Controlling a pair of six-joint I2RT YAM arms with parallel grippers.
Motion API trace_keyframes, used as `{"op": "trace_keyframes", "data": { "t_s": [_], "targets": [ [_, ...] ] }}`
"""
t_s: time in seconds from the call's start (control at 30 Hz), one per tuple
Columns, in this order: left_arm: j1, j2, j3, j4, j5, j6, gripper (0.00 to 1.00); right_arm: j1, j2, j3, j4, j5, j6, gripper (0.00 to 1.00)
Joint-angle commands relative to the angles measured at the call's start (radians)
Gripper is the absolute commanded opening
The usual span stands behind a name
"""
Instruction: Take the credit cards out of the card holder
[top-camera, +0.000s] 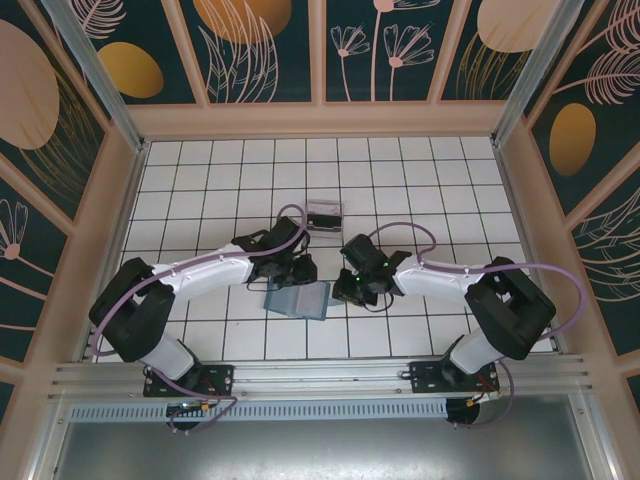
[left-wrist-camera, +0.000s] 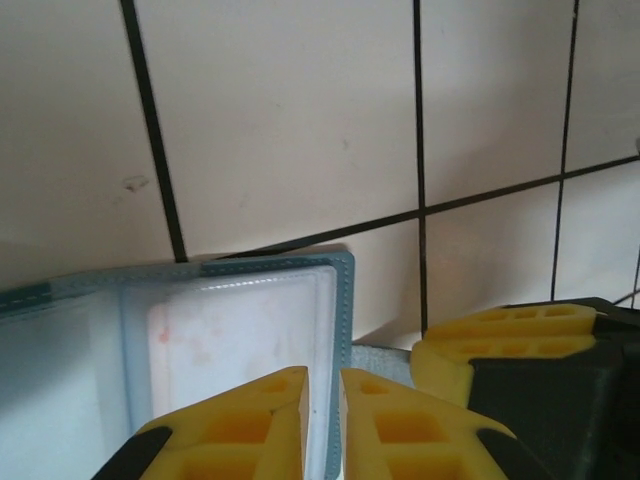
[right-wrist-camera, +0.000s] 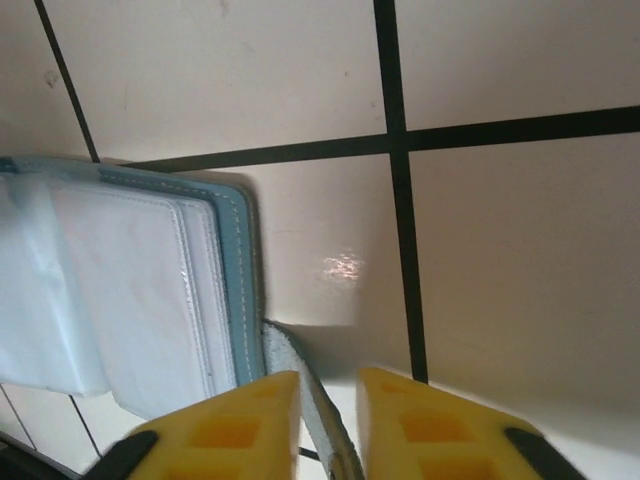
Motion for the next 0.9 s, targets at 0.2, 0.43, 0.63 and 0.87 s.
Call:
{"op": "trace_keyframes", "data": {
  "t_s": [0.2, 0.43, 0.63, 0.87],
  "targets": [
    [-0.022, 0.044, -0.045, 0.118, 0.187, -0.035, 0.15, -0.018, -0.037, -0.027, 0.018, -0.003, 0.020, 0.06],
    [-0.034, 0.095, -0.057, 0.119, 0.214, -0.022, 0.15, -0.024, -0.039, -0.023, 0.005, 0.006, 0.015, 0.06],
    [-0.039, 0.132, -0.042, 0.051, 0.157, 0.017, 0.17, -0.025, -0.041, -0.017, -0.009, 0.018, 0.011, 0.07],
    [-0.047, 0.175, -0.025, -0.018, 0.094, 0.051, 0.17, -0.026, -0.041, -0.014, -0.021, 0.026, 0.008, 0.07]
  ]
}}
